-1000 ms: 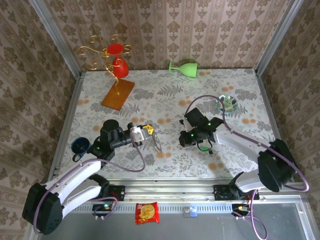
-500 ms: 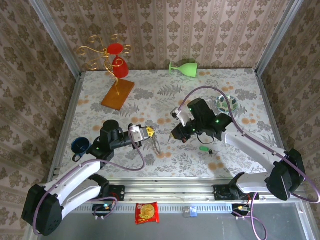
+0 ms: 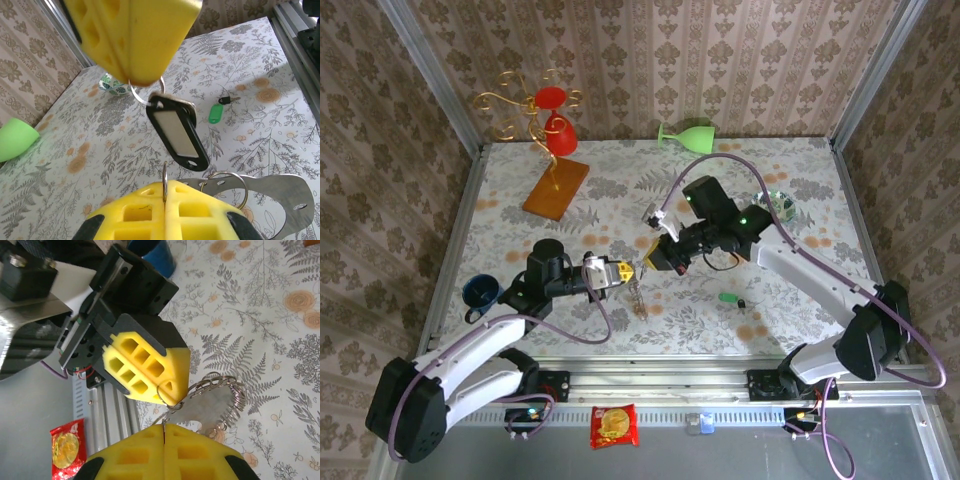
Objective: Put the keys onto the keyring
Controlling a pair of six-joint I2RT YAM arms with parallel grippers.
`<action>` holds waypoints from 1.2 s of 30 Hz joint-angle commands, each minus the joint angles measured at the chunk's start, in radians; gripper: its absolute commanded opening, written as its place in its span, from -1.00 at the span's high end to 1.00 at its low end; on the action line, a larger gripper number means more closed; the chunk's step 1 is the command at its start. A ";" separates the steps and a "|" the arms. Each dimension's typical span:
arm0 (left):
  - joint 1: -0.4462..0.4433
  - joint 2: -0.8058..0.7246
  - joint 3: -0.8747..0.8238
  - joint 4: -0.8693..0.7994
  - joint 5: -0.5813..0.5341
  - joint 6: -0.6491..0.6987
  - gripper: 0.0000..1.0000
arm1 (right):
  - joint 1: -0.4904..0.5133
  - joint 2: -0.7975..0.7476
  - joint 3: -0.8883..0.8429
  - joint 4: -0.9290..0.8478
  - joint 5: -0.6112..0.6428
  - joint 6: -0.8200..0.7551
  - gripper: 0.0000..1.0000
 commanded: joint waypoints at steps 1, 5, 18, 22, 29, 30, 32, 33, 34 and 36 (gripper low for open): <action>-0.006 0.004 0.045 0.019 0.047 0.041 1.00 | 0.019 0.028 0.053 -0.103 0.008 -0.081 1.00; -0.006 0.013 0.055 0.019 0.052 0.016 1.00 | 0.042 0.044 0.071 -0.130 0.065 -0.118 1.00; -0.011 0.017 0.058 0.017 0.066 -0.004 1.00 | 0.072 0.060 0.086 -0.095 0.153 -0.125 1.00; -0.011 0.020 0.061 0.014 0.069 -0.005 1.00 | 0.073 0.060 0.087 -0.087 0.152 -0.125 1.00; -0.011 0.023 0.062 0.008 0.066 -0.004 1.00 | 0.076 0.014 0.044 -0.046 0.125 -0.167 1.00; -0.012 0.023 0.062 0.009 0.068 -0.004 1.00 | 0.075 0.006 0.035 -0.034 0.127 -0.177 1.00; -0.012 0.026 0.064 0.008 0.070 -0.005 1.00 | 0.078 -0.006 0.028 -0.025 0.139 -0.189 1.00; -0.012 0.025 0.064 0.008 0.070 -0.004 1.00 | 0.077 -0.006 0.031 -0.025 0.143 -0.196 1.00; -0.012 0.026 0.064 0.008 0.069 -0.006 1.00 | 0.078 -0.006 0.033 -0.027 0.147 -0.202 1.00; -0.014 0.027 0.064 0.007 0.069 -0.007 1.00 | 0.078 -0.001 0.039 -0.032 0.149 -0.213 1.00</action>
